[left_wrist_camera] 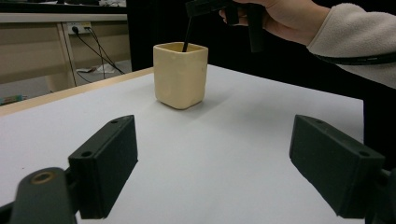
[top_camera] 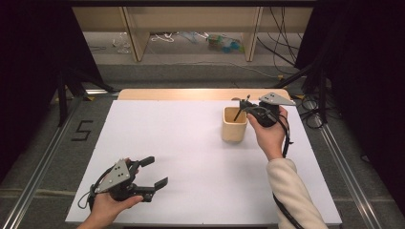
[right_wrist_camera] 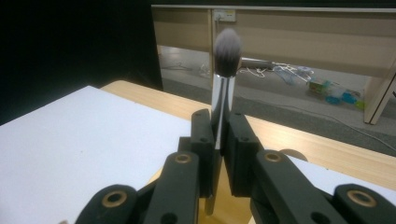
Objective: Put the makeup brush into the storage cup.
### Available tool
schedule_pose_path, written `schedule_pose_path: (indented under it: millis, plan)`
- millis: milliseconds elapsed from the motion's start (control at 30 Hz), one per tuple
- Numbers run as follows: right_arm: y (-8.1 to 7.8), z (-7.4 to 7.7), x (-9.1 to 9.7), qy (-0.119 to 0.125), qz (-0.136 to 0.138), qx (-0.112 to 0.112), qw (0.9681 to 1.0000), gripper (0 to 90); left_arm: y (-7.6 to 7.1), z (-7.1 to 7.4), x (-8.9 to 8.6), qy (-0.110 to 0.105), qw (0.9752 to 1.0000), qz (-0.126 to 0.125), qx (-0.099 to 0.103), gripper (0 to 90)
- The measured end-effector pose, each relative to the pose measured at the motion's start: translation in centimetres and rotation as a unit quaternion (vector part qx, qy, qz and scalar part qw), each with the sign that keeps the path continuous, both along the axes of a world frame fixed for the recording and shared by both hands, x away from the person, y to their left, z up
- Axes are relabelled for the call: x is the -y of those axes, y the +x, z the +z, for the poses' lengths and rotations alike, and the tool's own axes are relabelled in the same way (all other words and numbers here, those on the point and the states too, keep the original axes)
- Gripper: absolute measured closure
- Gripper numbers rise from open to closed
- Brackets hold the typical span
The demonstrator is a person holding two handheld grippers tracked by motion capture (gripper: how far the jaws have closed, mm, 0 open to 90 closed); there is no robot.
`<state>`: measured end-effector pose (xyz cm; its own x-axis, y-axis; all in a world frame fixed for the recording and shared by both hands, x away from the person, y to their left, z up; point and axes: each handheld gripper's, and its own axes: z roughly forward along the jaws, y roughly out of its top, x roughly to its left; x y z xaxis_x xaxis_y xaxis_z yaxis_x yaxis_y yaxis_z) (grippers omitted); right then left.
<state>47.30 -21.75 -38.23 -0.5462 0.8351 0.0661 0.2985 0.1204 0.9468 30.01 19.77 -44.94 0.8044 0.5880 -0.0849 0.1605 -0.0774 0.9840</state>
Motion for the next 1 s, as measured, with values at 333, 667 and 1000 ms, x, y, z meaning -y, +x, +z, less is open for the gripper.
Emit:
schedule_pose_path:
  millis: [333, 667, 1000]
  plan:
    - [0.22, -0.19, -0.32, -0.001, 0.002, 0.010, 1.0000, 83.7, 0.01, 0.00, -0.03, 0.000, 1.0000, 0.000, 0.000, 15.1]
    - [0.30, -0.43, -0.38, -0.008, 0.001, 0.007, 0.9999, 83.7, 0.01, 0.03, -0.05, 0.000, 1.0000, 0.000, 0.001, 15.1]
    - [0.33, -0.62, -0.42, -0.015, -0.001, 0.001, 0.9999, 83.7, 0.01, 0.03, -0.07, 0.000, 1.0000, 0.000, 0.001, 15.1]
